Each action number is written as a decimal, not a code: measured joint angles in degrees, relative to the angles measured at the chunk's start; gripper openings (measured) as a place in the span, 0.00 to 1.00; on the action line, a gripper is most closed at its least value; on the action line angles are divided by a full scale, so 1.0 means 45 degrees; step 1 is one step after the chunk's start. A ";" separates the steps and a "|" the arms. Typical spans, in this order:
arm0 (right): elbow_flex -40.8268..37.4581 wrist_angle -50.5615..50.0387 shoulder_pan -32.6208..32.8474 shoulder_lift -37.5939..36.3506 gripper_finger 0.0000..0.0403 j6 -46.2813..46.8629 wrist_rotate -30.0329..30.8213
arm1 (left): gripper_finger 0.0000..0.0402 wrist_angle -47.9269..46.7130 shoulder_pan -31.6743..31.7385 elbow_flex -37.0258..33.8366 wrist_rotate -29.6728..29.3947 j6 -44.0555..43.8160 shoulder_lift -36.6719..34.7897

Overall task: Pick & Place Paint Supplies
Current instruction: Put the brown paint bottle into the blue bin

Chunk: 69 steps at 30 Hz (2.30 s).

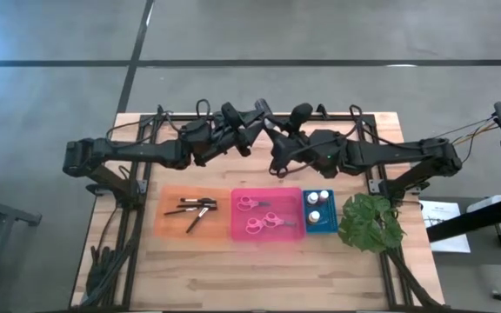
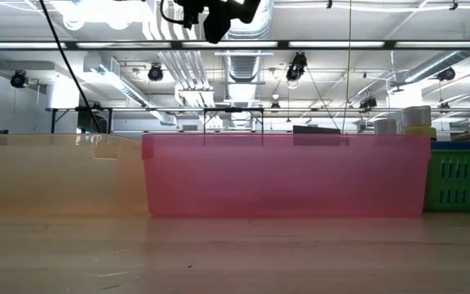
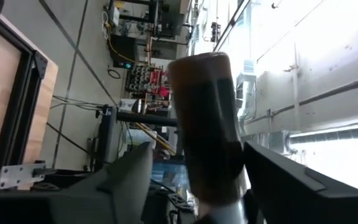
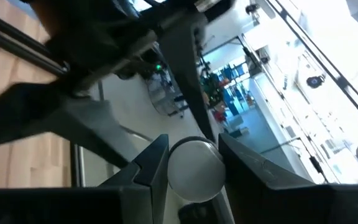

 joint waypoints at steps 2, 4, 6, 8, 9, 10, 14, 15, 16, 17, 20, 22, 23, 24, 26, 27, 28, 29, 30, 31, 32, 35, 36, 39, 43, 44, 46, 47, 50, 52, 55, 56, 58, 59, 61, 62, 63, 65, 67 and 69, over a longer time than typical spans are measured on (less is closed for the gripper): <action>0.0090 -0.0081 -0.0014 -0.0023 0.27 -0.0011 0.0291 | 0.68 -0.0035 0.0000 -0.0005 0.0168 0.0015 0.0000; 0.0164 -0.0043 -0.0095 -0.0042 0.27 -0.0015 0.0578 | 0.73 -0.0155 -0.0005 -0.0069 0.0311 0.0298 0.0000; 0.0305 -0.0110 -0.0138 -0.0137 0.27 -0.0001 0.0924 | 0.77 -0.0273 -0.0022 -0.0242 0.0420 0.0689 -0.0003; 0.0563 -0.0697 -0.0196 -0.0319 0.27 0.0494 0.1067 | 0.80 -0.0335 -0.0024 -0.0458 0.0439 0.1072 -0.0099; 0.0774 -0.1275 -0.0194 -0.0449 0.27 0.1052 0.1056 | 0.81 -0.0349 -0.0012 -0.0546 0.0436 0.1242 -0.0213; 0.1052 -0.2132 -0.0185 -0.0556 0.27 0.1746 0.1052 | 0.82 -0.0456 0.0043 -0.0675 0.0430 0.1384 -0.0387; 0.2551 -0.6892 -0.0163 -0.0841 0.27 0.5240 0.0847 | 0.83 -0.1221 0.0214 -0.1334 0.0356 0.2031 -0.1063; 0.2953 -0.8083 -0.0173 -0.0877 0.27 0.6232 0.0588 | 0.83 -0.1263 0.0259 -0.1549 0.0366 0.2194 -0.1263; 0.3312 -0.9226 -0.0182 -0.0896 0.27 0.7196 0.0143 | 0.83 -0.1263 0.0278 -0.1762 0.0371 0.2295 -0.1466; 0.3604 -1.0305 -0.0182 -0.0879 0.27 0.8167 -0.0411 | 0.84 -0.1249 0.0324 -0.1956 0.0398 0.2437 -0.1714; 0.4351 -1.2955 -0.0163 -0.0845 0.27 1.0797 -0.2318 | 0.84 -0.1256 0.0427 -0.2573 0.0434 0.2646 -0.2385; 0.4682 -1.4480 -0.0056 -0.0764 0.27 1.2339 -0.3412 | 0.84 -0.1652 0.0483 -0.2946 0.0439 0.2683 -0.2798; 0.4847 -1.5146 0.0024 -0.0743 0.27 1.3064 -0.3889 | 0.84 -0.1854 0.0479 -0.3112 0.0441 0.2724 -0.2989; 0.4987 -1.5857 0.0138 -0.0731 0.27 1.3781 -0.4311 | 0.84 -0.1887 0.0476 -0.3278 0.0448 0.2812 -0.3206; 0.5167 -1.6810 0.0523 -0.0658 0.27 1.5059 -0.4928 | 0.84 -0.1913 0.0476 -0.3650 0.0443 0.2929 -0.3641; 0.5243 -1.7049 0.0727 -0.0654 0.27 1.5705 -0.5257 | 0.84 -0.1885 0.0476 -0.3801 0.0443 0.2985 -0.3806; 0.5277 -1.7311 0.0984 -0.0633 0.27 1.6240 -0.5546 | 0.84 -0.1884 0.0485 -0.3970 0.0439 0.3013 -0.3968; 0.5278 -1.7501 0.1307 -0.0591 0.27 1.6748 -0.5865 | 0.84 -0.1907 0.0486 -0.4158 0.0439 0.3012 -0.4144; 0.5278 -1.7480 0.1627 -0.0567 0.27 1.7251 -0.6090 | 0.84 -0.1923 0.0486 -0.4316 0.0439 0.3015 -0.4290; 0.5275 -1.7398 0.1974 -0.0558 0.27 1.7784 -0.6126 | 0.84 -0.1920 0.0486 -0.4454 0.0439 0.3014 -0.4436; 0.5246 -1.7387 0.2340 -0.0551 0.27 1.8322 -0.6127 | 0.84 -0.1918 0.0486 -0.4597 0.0439 0.3028 -0.4585; 0.5098 -1.7623 0.3370 -0.0571 0.27 2.0283 -0.6097 | 0.84 -0.1905 0.0486 -0.4929 0.0439 0.3287 -0.4929; 0.5010 -1.7787 0.3731 -0.0571 0.27 2.0984 -0.6095 | 0.84 -0.1909 0.0485 -0.5014 0.0443 0.3313 -0.5019; 0.4628 -1.8089 0.4897 -0.0566 0.27 2.3097 -0.5658 | 0.84 -0.1880 0.0461 -0.5214 0.0446 0.3351 -0.5208; 0.3845 -1.8596 0.6224 -0.0576 0.27 2.6012 -0.4984 | 0.84 -0.1899 0.0461 -0.5246 0.0704 0.3583 -0.5245; 0.3577 -1.8677 0.6471 -0.0576 0.27 2.6757 -0.4884 | 0.84 -0.1878 0.0461 -0.5246 0.0781 0.3610 -0.5251; 0.2999 -1.8703 0.6908 -0.0582 0.27 2.8107 -0.4684 | 0.84 -0.1884 0.0461 -0.5284 0.0881 0.3634 -0.5251; 0.2751 -1.8694 0.7086 -0.0586 0.27 2.8763 -0.4648 | 0.84 -0.1895 0.0461 -0.5299 0.0891 0.3633 -0.5251; 0.2126 -1.8699 0.7546 -0.0595 0.27 3.0539 -0.4299 | 0.84 -0.1886 0.0461 -0.5304 0.1011 0.3633 -0.5251; 0.1798 -1.8696 0.7798 -0.0588 0.27 3.1576 -0.3986 | 0.84 -0.1884 0.0452 -0.5304 0.1038 0.3633 -0.5251; 0.1319 -1.8709 0.8109 -0.0585 0.27 3.2682 -0.3733 | 0.84 -0.1870 0.0452 -0.5303 0.1123 0.3633 -0.5251; 0.1140 -1.8699 0.8196 -0.0585 0.27 3.2950 -0.3683 | 0.84 -0.1865 0.0452 -0.5304 0.1123 0.3633 -0.5251; 0.0780 -1.8702 0.8348 -0.0585 0.27 3.3388 -0.3548 | 0.84 -0.1823 0.0429 -0.5300 0.1119 0.3643 -0.5251; 0.0620 -1.8699 0.8390 -0.0585 0.27 3.3562 -0.3437 | 0.84 -0.1816 0.0427 -0.5304 0.1120 0.3643 -0.5254; 0.0346 -1.8705 0.8420 -0.0557 0.27 3.3688 -0.3377 | 0.84 -0.1802 0.0416 -0.5304 0.1123 0.3672 -0.5251; 0.0238 -1.8705 0.8420 -0.0522 0.27 3.3696 -0.3371 | 0.84 -0.1802 0.0413 -0.5303 0.1123 0.3672 -0.5251; 0.0107 -1.8670 0.8420 -0.0487 0.27 3.3719 -0.3335 | 0.84 -0.1801 0.0413 -0.5304 0.1123 0.3672 -0.5251; -0.0142 -1.8660 0.8410 -0.0372 0.27 3.3844 -0.3154 | 0.84 -0.1778 0.0413 -0.5299 0.1119 0.3676 -0.5251; -0.0346 -1.8630 0.8410 -0.0288 0.27 3.3926 -0.3032 | 0.84 -0.1784 0.0413 -0.5299 0.1098 0.3672 -0.5251; -0.0576 -1.8645 0.8410 -0.0240 0.27 3.4114 -0.3037 | 0.84 -0.1756 0.0413 -0.5299 0.1024 0.3667 -0.5251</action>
